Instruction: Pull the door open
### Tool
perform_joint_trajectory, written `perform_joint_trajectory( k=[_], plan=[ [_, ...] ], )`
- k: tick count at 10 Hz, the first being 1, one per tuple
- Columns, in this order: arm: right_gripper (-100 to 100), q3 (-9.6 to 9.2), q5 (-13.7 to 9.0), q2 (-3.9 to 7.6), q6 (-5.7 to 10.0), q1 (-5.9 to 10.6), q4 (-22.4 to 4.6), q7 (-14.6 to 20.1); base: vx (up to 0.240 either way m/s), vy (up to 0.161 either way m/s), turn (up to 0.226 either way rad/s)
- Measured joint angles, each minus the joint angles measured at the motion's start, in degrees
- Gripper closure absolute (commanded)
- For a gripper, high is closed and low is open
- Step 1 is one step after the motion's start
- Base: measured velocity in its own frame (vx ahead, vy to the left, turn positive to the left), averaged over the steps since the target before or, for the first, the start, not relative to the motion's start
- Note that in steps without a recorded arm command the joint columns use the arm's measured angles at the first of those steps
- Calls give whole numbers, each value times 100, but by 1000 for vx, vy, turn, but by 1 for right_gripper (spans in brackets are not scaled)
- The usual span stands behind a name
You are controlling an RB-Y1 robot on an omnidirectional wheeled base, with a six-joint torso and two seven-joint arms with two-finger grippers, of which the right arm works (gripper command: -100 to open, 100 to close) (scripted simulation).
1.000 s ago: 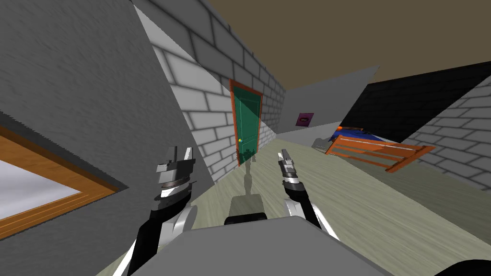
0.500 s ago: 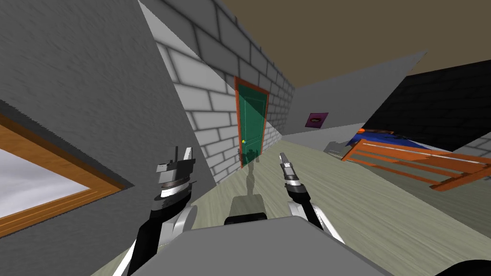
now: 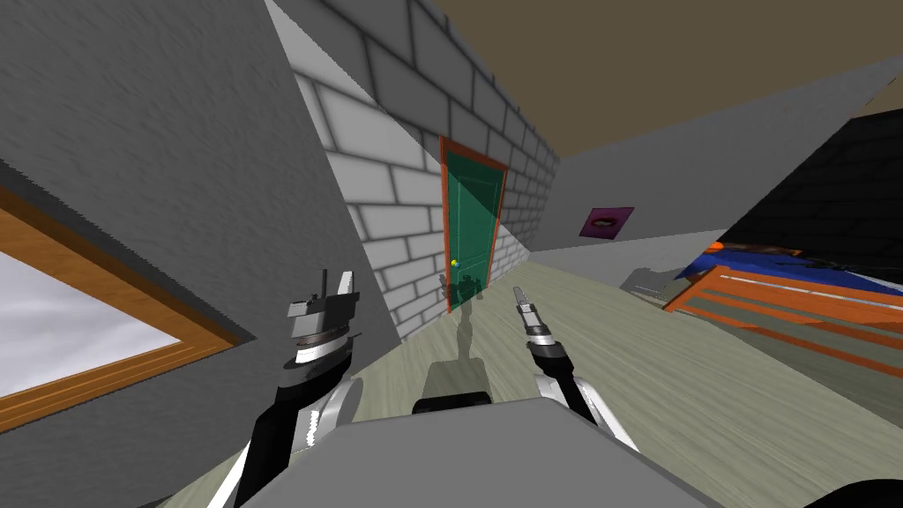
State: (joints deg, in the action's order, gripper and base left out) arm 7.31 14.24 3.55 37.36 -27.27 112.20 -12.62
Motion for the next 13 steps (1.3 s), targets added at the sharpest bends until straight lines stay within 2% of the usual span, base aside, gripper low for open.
perform_joint_trajectory(
  k=[5, 7, 12, 13],
  plan=[
    [-100, 423, 335, 140, 337, 89, -630, -406, 137, -19, 158],
    [-100, 570, 528, 133, 479, 132, -912, -643, 134, -31, 166],
    [-100, 955, 877, 196, 750, 190, -1444, -1046, 114, -30, 147],
    [-100, 1042, 956, 196, 837, 244, -1635, -1161, 106, -50, 95]
  ],
)
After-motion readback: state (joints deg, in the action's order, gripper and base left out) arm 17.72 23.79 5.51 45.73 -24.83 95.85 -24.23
